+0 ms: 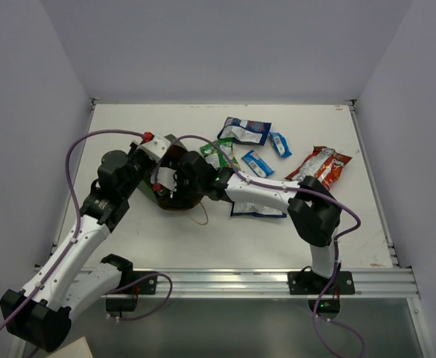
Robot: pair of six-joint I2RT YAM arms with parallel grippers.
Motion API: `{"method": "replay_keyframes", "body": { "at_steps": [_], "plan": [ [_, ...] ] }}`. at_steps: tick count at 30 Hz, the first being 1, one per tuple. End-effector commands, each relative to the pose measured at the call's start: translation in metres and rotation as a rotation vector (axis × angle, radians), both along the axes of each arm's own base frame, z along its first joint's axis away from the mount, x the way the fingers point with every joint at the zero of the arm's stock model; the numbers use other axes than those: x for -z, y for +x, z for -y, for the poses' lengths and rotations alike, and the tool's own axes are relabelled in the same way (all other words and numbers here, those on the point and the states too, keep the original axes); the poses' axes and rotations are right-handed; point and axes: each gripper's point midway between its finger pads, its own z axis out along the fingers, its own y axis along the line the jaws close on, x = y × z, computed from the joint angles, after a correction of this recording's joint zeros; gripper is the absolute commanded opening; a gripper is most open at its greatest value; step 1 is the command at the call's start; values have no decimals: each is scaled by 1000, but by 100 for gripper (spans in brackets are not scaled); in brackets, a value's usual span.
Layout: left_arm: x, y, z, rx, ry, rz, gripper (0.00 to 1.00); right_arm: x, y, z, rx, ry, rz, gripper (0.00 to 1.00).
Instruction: Take the snacks out of the paper bag
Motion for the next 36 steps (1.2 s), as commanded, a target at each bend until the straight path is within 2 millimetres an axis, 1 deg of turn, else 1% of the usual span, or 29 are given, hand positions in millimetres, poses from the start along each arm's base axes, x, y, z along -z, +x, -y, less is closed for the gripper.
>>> {"method": "replay_keyframes", "body": {
  "at_steps": [1,2,4,6,7,9,10,11,13,16,17,18,19,21,22,23,25,26,27,29,30,31,32,33,34,35,36],
  "plan": [
    [-31,-8,13,88,-41,67,0,10,17,0,25,-50,133,82],
    [-30,-11,16,107,-42,60,0,8,19,-4,30,-32,169,81],
    [-30,-13,18,121,-45,57,0,16,23,-3,37,-47,196,80],
    [-29,-16,20,136,-47,50,0,25,21,-3,34,-67,182,78],
    [-31,-17,20,139,-50,52,0,25,21,-4,33,-64,174,77],
    [-30,-18,23,155,-52,47,0,28,19,-6,28,-64,157,72],
    [-33,-19,24,161,-58,50,0,29,19,-8,29,-63,149,70],
    [-34,-20,25,165,-62,50,0,31,20,-8,30,-66,147,62],
    [-35,-21,27,177,-65,45,0,35,21,-10,35,-66,144,55],
    [-36,-23,27,184,-69,41,0,35,24,-13,51,-59,140,38],
    [-36,-24,28,185,-73,37,0,34,24,-13,54,-55,139,27],
    [-36,-24,28,185,-73,37,0,33,24,-15,55,-51,138,21],
    [-35,-24,27,183,-72,35,0,30,26,-16,63,-41,138,12],
    [-32,-24,26,176,-67,29,0,24,28,-18,74,-28,141,9],
    [-31,-24,26,174,-67,27,0,20,29,-19,82,-15,143,4],
    [-30,-23,25,166,-68,25,0,13,28,-20,84,-3,146,1],
    [-27,-22,23,154,-65,22,0,1,27,-20,92,24,144,0],
    [-26,-19,18,125,-61,22,0,-5,26,-19,90,36,144,0],
    [-22,-17,16,108,-59,17,0,-23,23,-18,87,69,152,0],
    [-19,-13,9,58,-61,5,0,-43,15,-18,72,119,142,0],
    [-19,-11,7,41,-62,7,0,-60,10,-14,65,151,151,0],
    [-20,-9,6,31,-65,9,0,-71,7,-12,61,179,153,0],
    [-21,-6,-1,-14,-70,12,0,-79,4,-9,60,198,156,0],
    [-22,-4,-4,-33,-74,16,0,-92,-2,-2,59,223,158,0],
    [-23,-2,-6,-48,-78,24,0,-103,-5,-3,49,260,169,0],
    [-25,-1,-9,-66,-79,29,0,-110,-7,1,52,276,173,0],
    [-26,-1,-9,-70,-80,32,0,-120,-11,7,55,297,181,0]
  ]
}}
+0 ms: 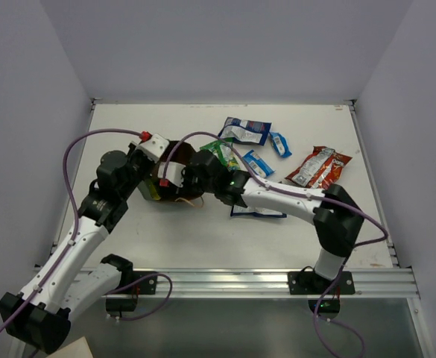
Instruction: Take the snacks out of the paper bag
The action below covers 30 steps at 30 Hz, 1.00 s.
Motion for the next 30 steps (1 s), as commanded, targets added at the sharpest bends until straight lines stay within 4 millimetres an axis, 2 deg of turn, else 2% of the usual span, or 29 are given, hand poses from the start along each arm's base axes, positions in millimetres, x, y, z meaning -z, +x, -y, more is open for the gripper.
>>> {"method": "replay_keyframes", "body": {
  "at_steps": [1,3,6,11,17,18,20,21,24,28,30],
  "plan": [
    [-30,9,-12,-90,-53,80,0,-96,-10,1,-18,239,84,0],
    [-31,8,-12,-91,-58,87,0,-107,-14,8,-19,259,102,0],
    [-32,8,-12,-89,-61,89,0,-112,-15,15,-9,268,111,0],
    [-27,8,-5,-62,-84,67,0,-148,-17,24,12,365,127,0],
    [-24,8,-3,-60,-97,51,0,-213,-8,31,64,508,176,0],
    [-22,8,-4,-65,-99,46,0,-231,-6,34,74,547,185,0],
    [-19,8,-3,-64,-103,31,0,-254,-5,38,83,600,195,0],
    [-18,8,-2,-62,-106,25,0,-275,-4,43,94,650,202,0],
    [-16,7,1,-48,-130,17,0,-308,1,51,120,727,224,0],
    [-17,4,4,-37,-155,20,0,-335,11,59,170,780,266,0],
    [-15,6,1,-56,-156,13,0,-354,17,72,226,812,297,0]
  ]
}}
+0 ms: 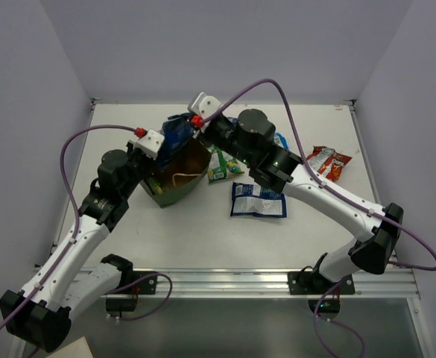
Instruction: Take the snacks out of the paper bag
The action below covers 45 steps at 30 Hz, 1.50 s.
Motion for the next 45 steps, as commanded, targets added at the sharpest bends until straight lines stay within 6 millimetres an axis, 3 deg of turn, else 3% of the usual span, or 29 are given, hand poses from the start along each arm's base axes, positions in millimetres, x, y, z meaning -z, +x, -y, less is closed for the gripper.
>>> {"method": "replay_keyframes", "body": {
  "at_steps": [1,5,10,12,14,15,16,17,19,20,21,24,25,26,27,28,29,30,32,33,35,37,42,44,45],
  "plan": [
    [-19,5,-3,-38,-61,52,0,-92,-2,38,92,212,111,0],
    [-15,16,-19,-153,-51,33,0,-124,13,92,237,262,126,0],
    [-18,30,-46,-339,-7,16,0,-122,37,168,444,289,77,0],
    [-26,34,-52,-380,12,13,0,-107,48,198,536,280,52,0],
    [-33,35,-60,-426,24,19,0,-75,64,218,623,244,-9,0],
    [-33,36,-61,-437,33,9,0,-65,77,241,693,243,-24,0],
    [-40,37,-62,-441,29,17,0,-55,85,251,729,237,-43,0],
    [-39,38,-61,-440,33,8,0,-39,100,272,789,234,-73,0],
    [-38,37,-60,-436,30,-9,0,-8,129,285,855,203,-133,0],
    [-38,36,-60,-437,29,-13,0,0,142,303,910,212,-153,0],
    [-35,35,-60,-434,31,-21,0,25,164,307,949,184,-195,0],
    [-30,32,-61,-428,39,-35,0,42,202,334,1054,205,-231,0],
    [-28,31,-60,-424,44,-40,0,72,225,338,1083,172,-279,0],
    [-25,30,-60,-419,51,-48,0,64,237,352,1137,193,-259,0],
    [-23,30,-60,-419,51,-51,0,71,248,360,1177,185,-260,0],
    [-21,30,-58,-408,55,-54,0,103,267,366,1224,133,-293,0],
    [-20,30,-57,-401,58,-56,0,94,277,375,1263,128,-260,0],
    [-18,30,-56,-397,59,-59,0,98,283,387,1324,117,-250,0],
    [-16,31,-54,-378,62,-64,0,119,301,400,1365,69,-254,0],
    [-14,31,-50,-360,60,-69,0,119,307,403,1379,73,-226,0],
    [-14,30,-49,-352,59,-71,0,135,310,411,1406,-9,-189,0],
    [-9,29,-48,-339,63,-87,0,138,315,408,1376,-23,-141,0],
    [1,23,-44,-310,65,-113,0,233,306,408,1373,-228,-339,4],
    [1,21,-42,-297,60,-111,0,258,295,392,1313,-220,-440,6],
    [1,21,-42,-292,60,-111,0,259,281,385,1284,-229,-491,8]
  ]
}}
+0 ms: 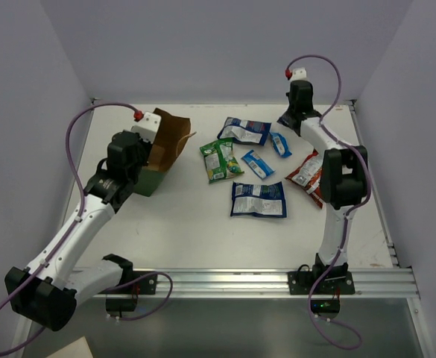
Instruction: Take the snacks out of the paper bag
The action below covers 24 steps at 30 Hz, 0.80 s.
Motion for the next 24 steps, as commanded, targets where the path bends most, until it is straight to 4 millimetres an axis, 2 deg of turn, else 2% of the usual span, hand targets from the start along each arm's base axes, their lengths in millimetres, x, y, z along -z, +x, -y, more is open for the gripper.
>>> {"method": "replay_keyframes", "body": {
  "at_steps": [1,2,4,5,6,7,8,10,11,13,15,16,17,19,20,22,23,24],
  "plan": [
    [-3,-6,5,44,-15,10,0,31,-29,-27,-68,92,-129,11],
    [-5,-7,5,48,-14,12,0,43,-41,-42,-101,169,-159,18],
    [-5,-8,6,65,0,11,0,26,-63,-58,-154,254,-173,28],
    [-5,-9,6,70,5,12,0,32,-79,-76,-202,339,-212,47],
    [-5,-10,7,77,5,15,0,24,-87,-88,-254,372,-216,53],
    [-4,-10,8,88,11,14,0,-5,-97,-97,-293,411,-168,60],
    [-6,-11,8,95,9,22,0,-12,-108,-114,-333,434,-168,68],
    [-7,-11,11,115,11,27,0,-36,-125,-139,-428,440,-165,74],
    [-8,-11,12,121,7,31,0,-63,-138,-160,-494,435,-126,79],
    [-13,-10,15,133,1,43,0,-90,-160,-198,-615,454,-112,81],
    [-17,-10,17,148,1,51,0,-119,-181,-221,-708,472,-80,81],
    [-18,-9,17,148,2,52,0,-134,-191,-239,-808,459,-68,81],
    [-18,-10,18,151,1,52,0,-145,-209,-266,-898,464,-64,81],
    [-15,-11,20,168,0,47,0,-167,-231,-301,-1044,482,-48,80],
    [-15,-12,22,177,-4,47,0,-172,-249,-329,-1129,489,-50,80],
    [-11,-14,26,200,-18,43,0,-179,-278,-367,-1258,507,-51,78],
    [-11,-14,27,208,-22,43,0,-184,-282,-379,-1290,515,-27,77],
    [-9,-15,30,222,-28,41,0,-175,-284,-393,-1310,518,-47,77]
  ]
}}
